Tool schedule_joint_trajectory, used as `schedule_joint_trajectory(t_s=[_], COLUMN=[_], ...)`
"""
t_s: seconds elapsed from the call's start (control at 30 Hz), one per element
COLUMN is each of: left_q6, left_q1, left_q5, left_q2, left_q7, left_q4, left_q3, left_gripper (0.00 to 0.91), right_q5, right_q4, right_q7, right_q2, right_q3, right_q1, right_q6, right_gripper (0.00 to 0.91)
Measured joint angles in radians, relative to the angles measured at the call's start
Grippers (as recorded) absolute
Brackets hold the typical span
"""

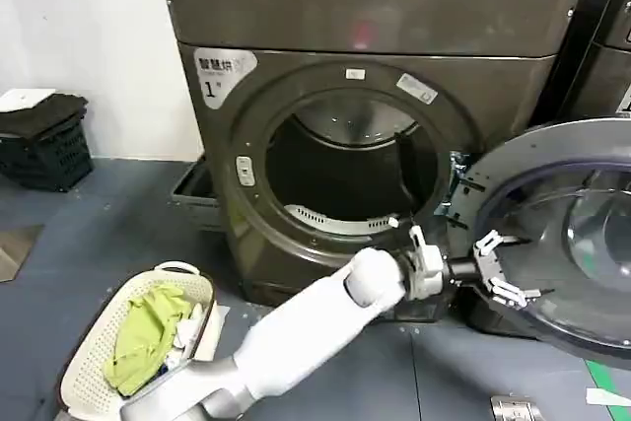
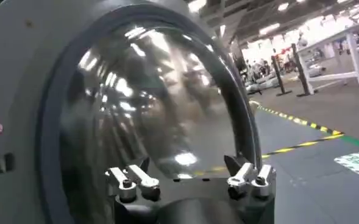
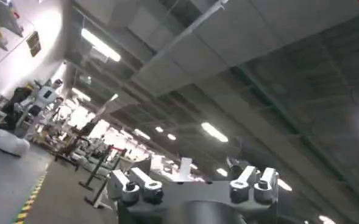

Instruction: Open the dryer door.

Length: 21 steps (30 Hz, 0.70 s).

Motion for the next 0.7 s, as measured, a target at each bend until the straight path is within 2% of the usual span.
schedule_joint_trajectory(t_s=[0.47, 0.7], left_q6=[0.057, 0.122], left_q1=[0.129, 0.214], left_q5=[-0.025, -0.054], left_q2=[0.173, 0.308], left_q7=[-0.010, -0.032], left_q4=[-0.262, -0.411], left_q3=[-0.067, -0.133], left_gripper=[0.907, 0.907], right_q5=[-0.010, -0.011], right_q4=[-0.002, -0.007], right_q7=[-0.012, -0.029], right_q2=[-0.020, -0.035], right_q3=[-0.034, -0.048], right_q1=[0.040, 0.060], right_q6=[0.006, 0.021], right_gripper=[0.907, 0.907])
